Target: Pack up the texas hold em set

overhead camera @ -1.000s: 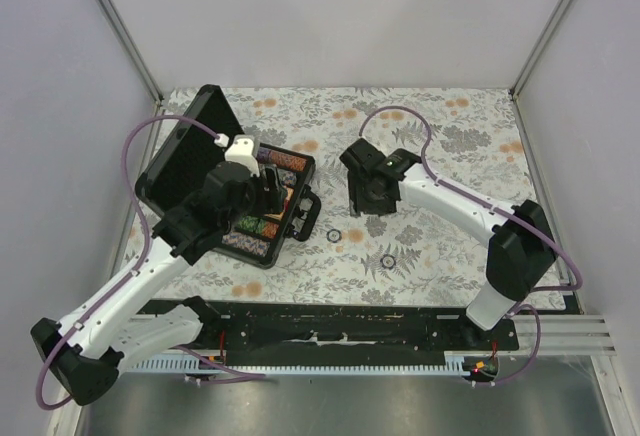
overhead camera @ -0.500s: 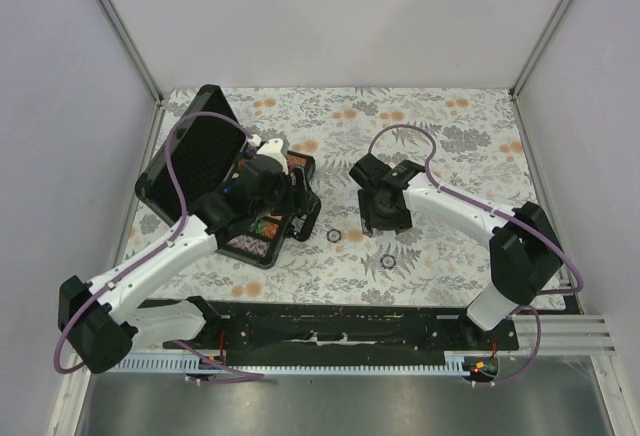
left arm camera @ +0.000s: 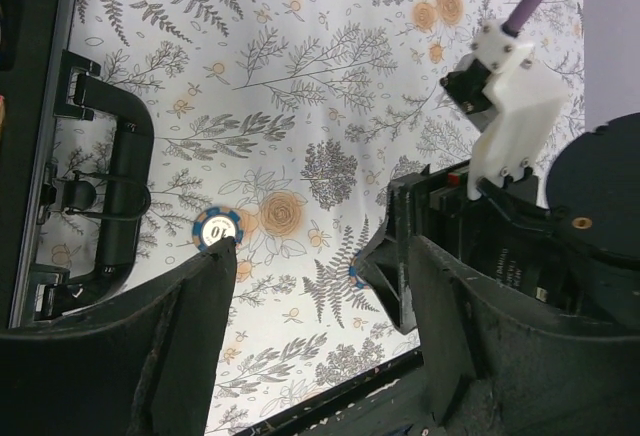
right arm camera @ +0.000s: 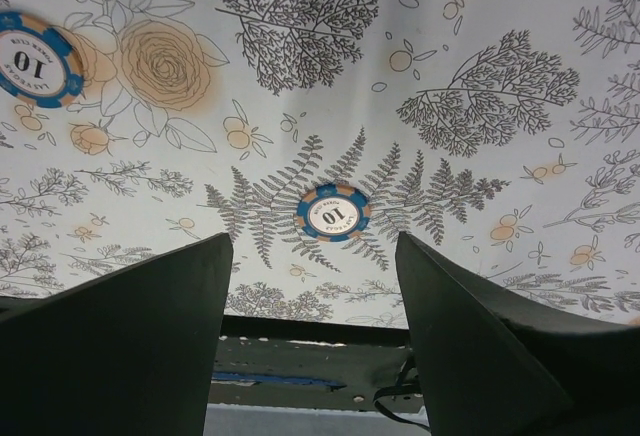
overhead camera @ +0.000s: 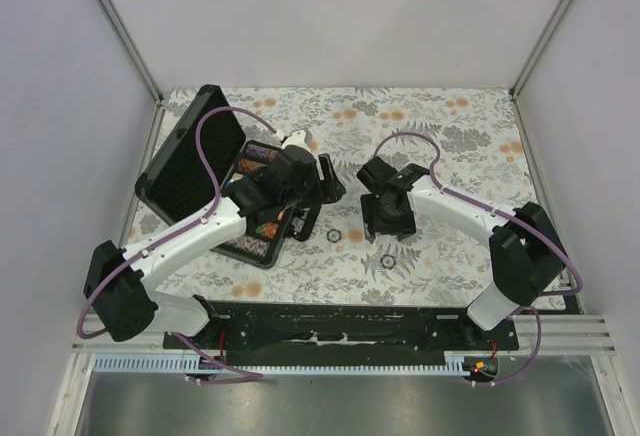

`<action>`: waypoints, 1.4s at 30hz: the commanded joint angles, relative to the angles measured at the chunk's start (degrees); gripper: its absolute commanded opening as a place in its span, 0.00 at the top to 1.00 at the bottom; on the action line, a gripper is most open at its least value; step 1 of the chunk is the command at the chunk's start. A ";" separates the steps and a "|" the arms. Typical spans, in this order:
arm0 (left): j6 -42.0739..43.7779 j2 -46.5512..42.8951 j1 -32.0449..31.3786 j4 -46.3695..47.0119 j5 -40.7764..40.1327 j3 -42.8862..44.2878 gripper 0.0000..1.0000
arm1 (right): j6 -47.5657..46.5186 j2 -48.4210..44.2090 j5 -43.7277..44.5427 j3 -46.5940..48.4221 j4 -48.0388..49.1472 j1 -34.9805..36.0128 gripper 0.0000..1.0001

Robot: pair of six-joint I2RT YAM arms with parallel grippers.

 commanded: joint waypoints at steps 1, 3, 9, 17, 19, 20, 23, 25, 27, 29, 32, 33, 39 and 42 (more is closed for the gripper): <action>-2.89 1.05 -1.66 -1.14 -3.70 3.53 0.25 | -1.06 -2.29 -2.90 -2.18 1.69 -0.61 0.25; -2.80 1.85 -2.36 -2.10 -4.40 4.05 0.25 | -1.06 -3.51 -3.07 -2.89 1.86 -1.14 0.25; -2.98 5.18 -4.82 -3.25 -5.10 5.72 0.26 | 0.08 -5.80 -3.51 -4.56 2.13 -3.16 0.24; 0.44 7.30 -6.14 -3.60 -5.28 7.48 0.27 | 4.64 -9.23 -1.76 -7.02 3.27 -6.33 0.24; 1.68 7.12 -6.14 -3.60 -5.28 7.31 0.27 | 5.96 -10.37 -0.79 -7.81 3.62 -6.42 0.24; 1.68 6.69 -6.14 -3.60 -5.28 6.79 0.27 | 6.58 -11.42 -0.62 -8.33 3.97 -6.50 0.24; 1.15 5.11 -6.23 -2.99 -5.46 4.85 0.27 | 7.81 -13.01 -0.26 -9.48 3.54 -6.85 0.24; 1.42 4.05 -6.23 -2.11 -5.46 3.80 0.27 | 7.64 -13.71 0.18 -9.57 2.83 -7.12 0.24; 1.77 3.17 -6.32 -1.76 -5.55 2.92 0.28 | 7.29 -13.89 0.53 -9.74 2.57 -7.38 0.23; 2.03 2.29 -6.58 -1.84 -5.63 1.95 0.28 | 7.20 -13.28 0.00 -9.66 2.22 -7.56 0.23; 2.65 0.45 -6.76 -1.58 -5.89 0.02 0.28 | 7.46 -12.23 -1.40 -10.18 1.69 -7.56 0.23; 2.73 -0.08 -6.84 -1.49 -5.90 -0.42 0.28 | 7.64 -11.96 -2.01 -10.62 1.95 -7.56 0.23; 3.61 -2.54 -6.93 -1.23 -6.25 -3.50 0.28 | 8.25 -9.77 -6.33 -14.40 6.17 -7.47 0.25; 3.97 -2.81 -7.02 -1.14 -5.72 -3.94 0.28 | 8.52 -8.01 -6.33 -14.93 7.13 -6.95 0.26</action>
